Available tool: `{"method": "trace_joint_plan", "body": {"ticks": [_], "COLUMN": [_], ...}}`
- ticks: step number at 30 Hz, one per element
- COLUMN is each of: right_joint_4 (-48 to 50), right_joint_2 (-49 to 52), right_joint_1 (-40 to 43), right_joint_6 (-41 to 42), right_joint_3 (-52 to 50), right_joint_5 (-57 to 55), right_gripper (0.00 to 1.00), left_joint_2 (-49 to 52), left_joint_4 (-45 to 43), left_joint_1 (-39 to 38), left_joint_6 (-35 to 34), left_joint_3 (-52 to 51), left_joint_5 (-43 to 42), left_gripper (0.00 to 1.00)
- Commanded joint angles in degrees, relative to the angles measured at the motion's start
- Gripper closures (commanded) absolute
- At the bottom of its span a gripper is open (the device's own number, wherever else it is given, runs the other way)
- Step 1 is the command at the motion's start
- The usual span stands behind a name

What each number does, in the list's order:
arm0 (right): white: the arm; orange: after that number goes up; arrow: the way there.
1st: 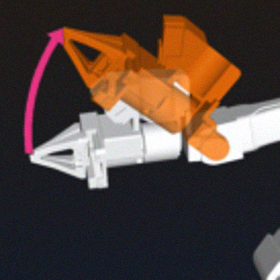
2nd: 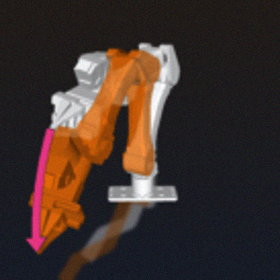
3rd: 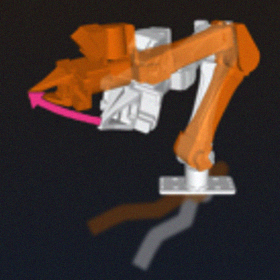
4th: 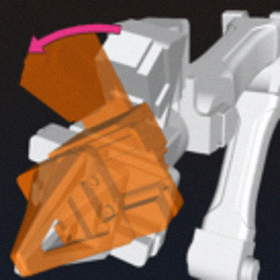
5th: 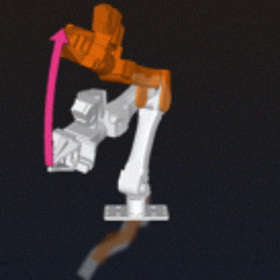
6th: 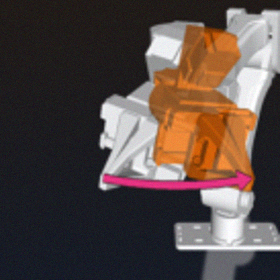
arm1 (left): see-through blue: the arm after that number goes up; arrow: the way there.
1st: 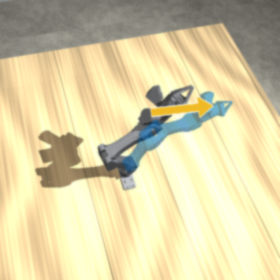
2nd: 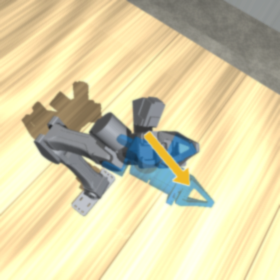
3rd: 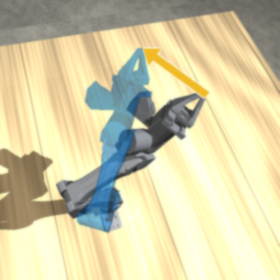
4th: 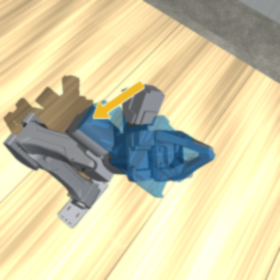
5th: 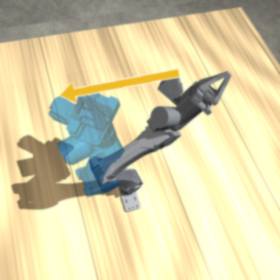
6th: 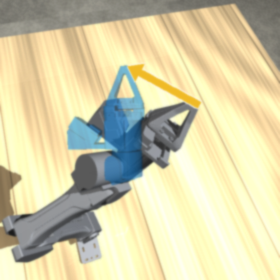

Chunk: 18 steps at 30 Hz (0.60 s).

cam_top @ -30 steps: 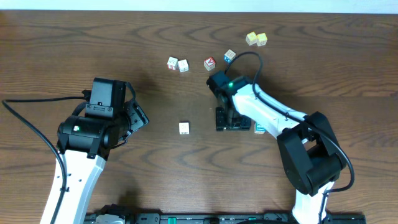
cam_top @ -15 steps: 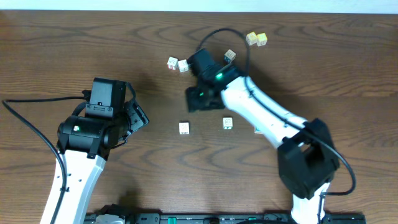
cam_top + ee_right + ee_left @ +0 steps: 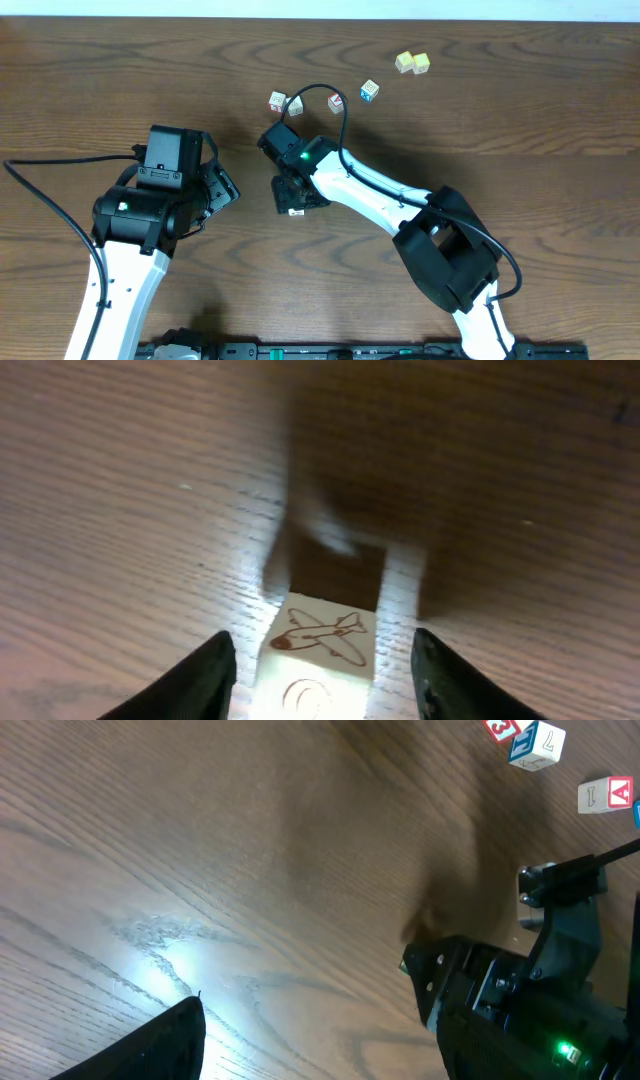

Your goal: Lift 4 blocks

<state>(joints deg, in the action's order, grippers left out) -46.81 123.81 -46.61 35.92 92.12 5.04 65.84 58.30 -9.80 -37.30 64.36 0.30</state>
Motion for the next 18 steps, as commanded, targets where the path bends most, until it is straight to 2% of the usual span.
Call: {"method": "trace_joint_plan", "body": {"ticks": [1,11,18], "right_joint_4": [-0.4,-3.1,-5.7], "right_joint_2": [0.1,0.1,0.1], "right_joint_1": [-0.8,-0.7,1.1], "right_joint_6": [1.6,4.0,4.3], "right_joint_3": [-0.1,-0.1,-0.1], "right_joint_5": [-3.7,-7.5,-9.2], "right_gripper": [0.55,0.69,0.75], "left_joint_2": [-0.3,-0.3,-0.3], "left_joint_4": [0.2,0.2,0.2], "left_joint_1": [0.3,0.3,0.3], "left_joint_6": [-0.1,-0.1,-0.1], "left_joint_3": [0.9,0.9,0.9], "left_joint_5": [0.2,0.2,0.2], "left_gripper": [0.25,0.25,0.25]}}
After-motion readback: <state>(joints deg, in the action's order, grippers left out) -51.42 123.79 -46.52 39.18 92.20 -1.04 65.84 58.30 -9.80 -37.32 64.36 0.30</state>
